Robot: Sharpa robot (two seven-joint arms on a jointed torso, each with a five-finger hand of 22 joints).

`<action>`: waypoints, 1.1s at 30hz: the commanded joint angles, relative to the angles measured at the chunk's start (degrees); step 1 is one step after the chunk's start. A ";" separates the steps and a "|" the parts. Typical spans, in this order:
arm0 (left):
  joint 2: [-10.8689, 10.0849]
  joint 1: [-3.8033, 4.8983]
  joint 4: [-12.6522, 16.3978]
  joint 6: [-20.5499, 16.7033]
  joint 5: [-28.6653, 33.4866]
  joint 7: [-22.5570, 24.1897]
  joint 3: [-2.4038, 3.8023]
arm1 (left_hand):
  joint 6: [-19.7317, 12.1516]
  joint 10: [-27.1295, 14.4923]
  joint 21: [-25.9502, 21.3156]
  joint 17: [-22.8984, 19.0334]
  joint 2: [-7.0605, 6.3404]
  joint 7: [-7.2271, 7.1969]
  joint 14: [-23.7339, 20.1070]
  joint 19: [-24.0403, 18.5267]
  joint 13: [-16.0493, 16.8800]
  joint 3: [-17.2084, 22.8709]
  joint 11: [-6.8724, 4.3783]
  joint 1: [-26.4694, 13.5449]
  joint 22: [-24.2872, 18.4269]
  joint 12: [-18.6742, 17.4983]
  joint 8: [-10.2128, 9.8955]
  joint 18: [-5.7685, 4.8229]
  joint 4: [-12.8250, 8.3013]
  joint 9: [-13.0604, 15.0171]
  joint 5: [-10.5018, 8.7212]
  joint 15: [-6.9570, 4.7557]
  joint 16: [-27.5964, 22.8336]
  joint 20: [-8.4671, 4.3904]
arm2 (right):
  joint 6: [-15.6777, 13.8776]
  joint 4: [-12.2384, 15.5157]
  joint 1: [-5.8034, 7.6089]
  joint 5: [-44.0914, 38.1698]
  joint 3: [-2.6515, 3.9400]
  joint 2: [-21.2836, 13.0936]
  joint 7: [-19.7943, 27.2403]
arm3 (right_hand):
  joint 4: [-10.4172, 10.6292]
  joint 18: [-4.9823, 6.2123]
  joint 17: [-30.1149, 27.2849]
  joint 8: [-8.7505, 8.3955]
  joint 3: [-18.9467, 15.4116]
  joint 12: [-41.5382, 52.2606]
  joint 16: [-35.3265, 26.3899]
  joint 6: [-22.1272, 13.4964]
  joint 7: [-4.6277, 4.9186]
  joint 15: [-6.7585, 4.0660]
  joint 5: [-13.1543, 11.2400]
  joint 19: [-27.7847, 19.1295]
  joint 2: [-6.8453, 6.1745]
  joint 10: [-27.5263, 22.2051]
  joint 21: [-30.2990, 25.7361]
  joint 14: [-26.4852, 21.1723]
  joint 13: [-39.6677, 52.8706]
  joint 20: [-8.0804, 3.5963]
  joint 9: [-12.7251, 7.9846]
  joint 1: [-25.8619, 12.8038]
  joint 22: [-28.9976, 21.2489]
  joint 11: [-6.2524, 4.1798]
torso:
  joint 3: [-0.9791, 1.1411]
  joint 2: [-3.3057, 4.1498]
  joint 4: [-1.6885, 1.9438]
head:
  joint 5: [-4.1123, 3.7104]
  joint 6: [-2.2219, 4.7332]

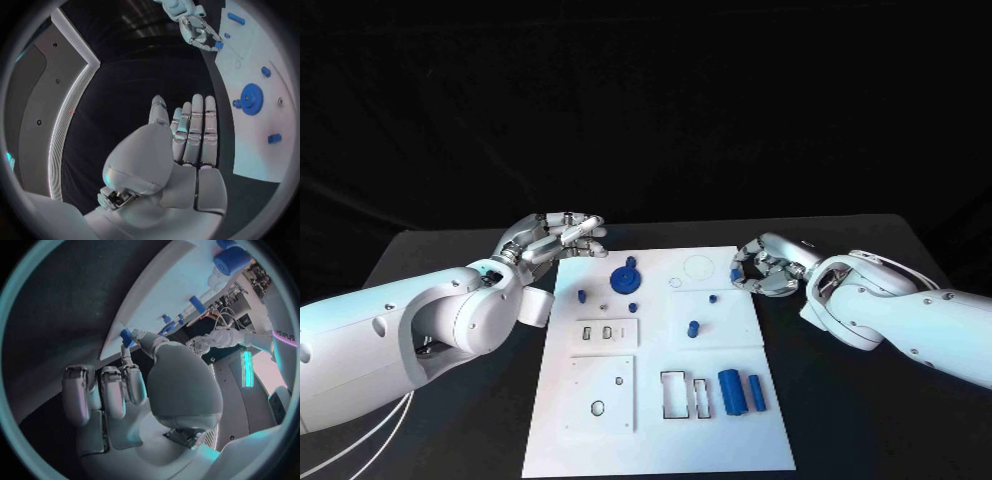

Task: Assemble the parts on the task board

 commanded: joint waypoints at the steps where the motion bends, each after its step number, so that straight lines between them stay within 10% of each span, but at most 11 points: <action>1: 0.05 0.05 0.17 0.74 0.15 0.31 0.04 | -0.42 -0.37 0.18 0.06 0.17 0.37 -0.38 -0.43 0.06 -1.45 0.15 -0.51 0.06 -0.08 -0.34 0.41 -0.04 0.06 -0.20 0.09 0.22 0.00 | 0.98 0.07 -0.05 -0.80 -0.01 0.18 -0.28 | -0.04 -0.95 15.08 0.43 0.36 0.30 0.23 0.59 -0.09 -0.46 -0.25 3.36 0.49 0.44 0.25 5.87 8.13 -0.22 0.14 0.04 11.77 -0.05 | 0.01 -0.01 -0.01 | -0.02 -0.08; 33: -0.17 0.05 0.06 0.75 0.15 0.16 0.04 | -0.52 -0.43 0.23 0.22 0.17 0.40 -0.50 -0.55 0.18 -1.49 0.17 -0.63 0.11 -0.05 -0.34 0.42 -0.03 0.24 -0.23 0.11 0.32 0.04 | -6.02 2.65 -0.34 -3.80 0.08 0.58 -2.86 | -0.08 -1.28 15.08 3.02 1.42 1.87 0.23 4.31 -1.78 -1.73 1.06 4.17 1.98 2.00 1.34 5.87 9.75 -1.39 1.58 -1.16 12.76 -1.52 | 0.04 -0.10 -0.05 | 0.23 -0.69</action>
